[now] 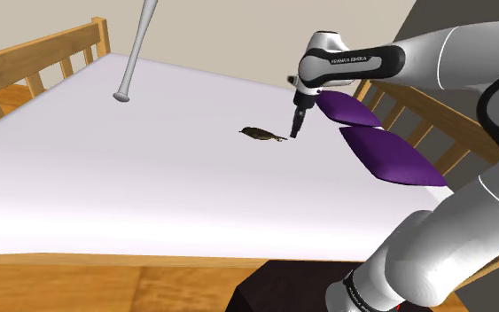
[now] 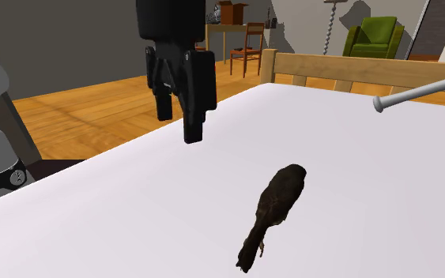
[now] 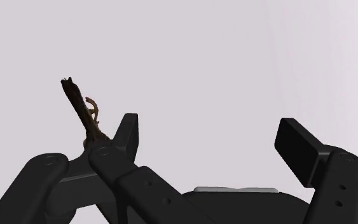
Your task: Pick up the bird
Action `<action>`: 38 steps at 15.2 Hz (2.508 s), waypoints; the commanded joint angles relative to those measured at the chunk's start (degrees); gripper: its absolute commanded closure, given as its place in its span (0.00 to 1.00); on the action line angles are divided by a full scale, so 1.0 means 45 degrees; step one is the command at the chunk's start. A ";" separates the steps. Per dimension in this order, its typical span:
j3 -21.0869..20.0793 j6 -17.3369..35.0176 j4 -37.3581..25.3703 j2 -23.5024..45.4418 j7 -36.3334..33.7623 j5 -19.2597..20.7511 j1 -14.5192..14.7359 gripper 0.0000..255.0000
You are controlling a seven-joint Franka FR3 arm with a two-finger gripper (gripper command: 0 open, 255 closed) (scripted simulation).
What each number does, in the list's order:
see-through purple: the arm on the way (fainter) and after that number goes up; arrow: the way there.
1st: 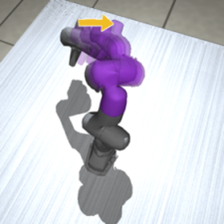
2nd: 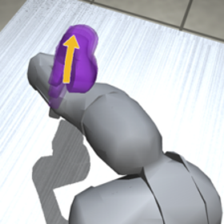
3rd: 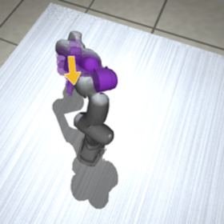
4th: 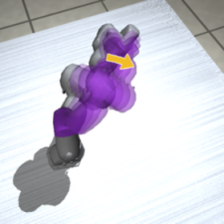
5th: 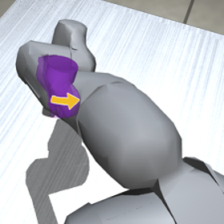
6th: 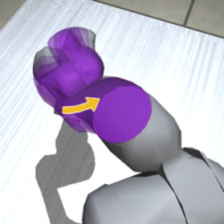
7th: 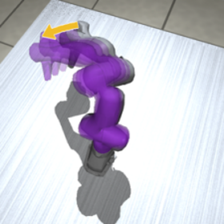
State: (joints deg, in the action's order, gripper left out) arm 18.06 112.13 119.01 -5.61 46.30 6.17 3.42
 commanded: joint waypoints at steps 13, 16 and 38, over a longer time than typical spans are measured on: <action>-0.0262 0.0602 -0.5815 0.6565 0.4825 -0.2550 -0.0889 0.00; -0.0295 0.1038 -0.5548 0.6741 0.4852 -0.2609 -0.0902 0.00; -0.0261 0.0539 -0.5855 0.6542 0.4820 -0.2541 -0.0890 1.00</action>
State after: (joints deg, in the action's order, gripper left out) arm 16.81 115.15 92.70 24.40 68.07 -5.44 -0.66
